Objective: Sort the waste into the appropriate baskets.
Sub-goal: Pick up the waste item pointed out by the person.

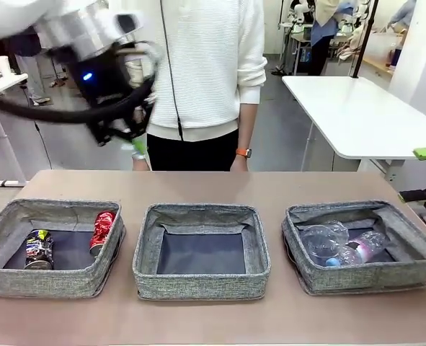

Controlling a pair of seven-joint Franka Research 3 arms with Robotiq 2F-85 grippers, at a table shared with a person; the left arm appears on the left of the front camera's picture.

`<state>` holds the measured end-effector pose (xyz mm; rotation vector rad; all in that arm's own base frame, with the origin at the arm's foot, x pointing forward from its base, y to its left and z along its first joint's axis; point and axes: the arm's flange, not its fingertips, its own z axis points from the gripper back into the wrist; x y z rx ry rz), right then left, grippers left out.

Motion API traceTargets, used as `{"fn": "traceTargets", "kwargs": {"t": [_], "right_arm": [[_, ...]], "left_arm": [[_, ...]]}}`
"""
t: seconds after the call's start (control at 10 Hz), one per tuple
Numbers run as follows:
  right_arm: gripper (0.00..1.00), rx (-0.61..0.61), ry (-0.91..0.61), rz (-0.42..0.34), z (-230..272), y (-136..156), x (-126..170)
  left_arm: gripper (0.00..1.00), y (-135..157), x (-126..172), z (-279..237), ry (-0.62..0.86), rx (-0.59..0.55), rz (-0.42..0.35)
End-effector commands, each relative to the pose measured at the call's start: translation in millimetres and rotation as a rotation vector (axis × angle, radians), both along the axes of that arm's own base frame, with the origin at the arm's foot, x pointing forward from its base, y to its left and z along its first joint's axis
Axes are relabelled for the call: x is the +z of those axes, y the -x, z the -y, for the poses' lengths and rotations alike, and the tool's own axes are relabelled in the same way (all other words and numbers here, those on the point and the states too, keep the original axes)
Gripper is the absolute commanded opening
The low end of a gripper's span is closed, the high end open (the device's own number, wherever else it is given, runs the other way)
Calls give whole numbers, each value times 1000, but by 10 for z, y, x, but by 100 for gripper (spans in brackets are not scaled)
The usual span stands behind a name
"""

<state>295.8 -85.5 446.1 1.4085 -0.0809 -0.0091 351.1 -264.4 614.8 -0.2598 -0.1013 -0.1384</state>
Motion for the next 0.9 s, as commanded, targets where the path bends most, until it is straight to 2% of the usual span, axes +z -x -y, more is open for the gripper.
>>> {"fn": "traceTargets", "kwargs": {"t": [0.0,0.2,0.4,0.6,0.8], "right_arm": [[100,9,-7,16,13,17,3],[100,9,-7,16,13,17,3],[100,9,-7,16,13,17,3],[100,9,-7,16,13,17,3],[100,9,-7,16,13,17,3]], "left_arm": [[0,-121,432,459,-44,32,-71],[0,-3,797,947,-31,94,-61],[0,125,1114,1280,18,111,-5],[0,199,1274,1411,19,112,-13],[0,231,1369,1337,16,146,-56]]}}
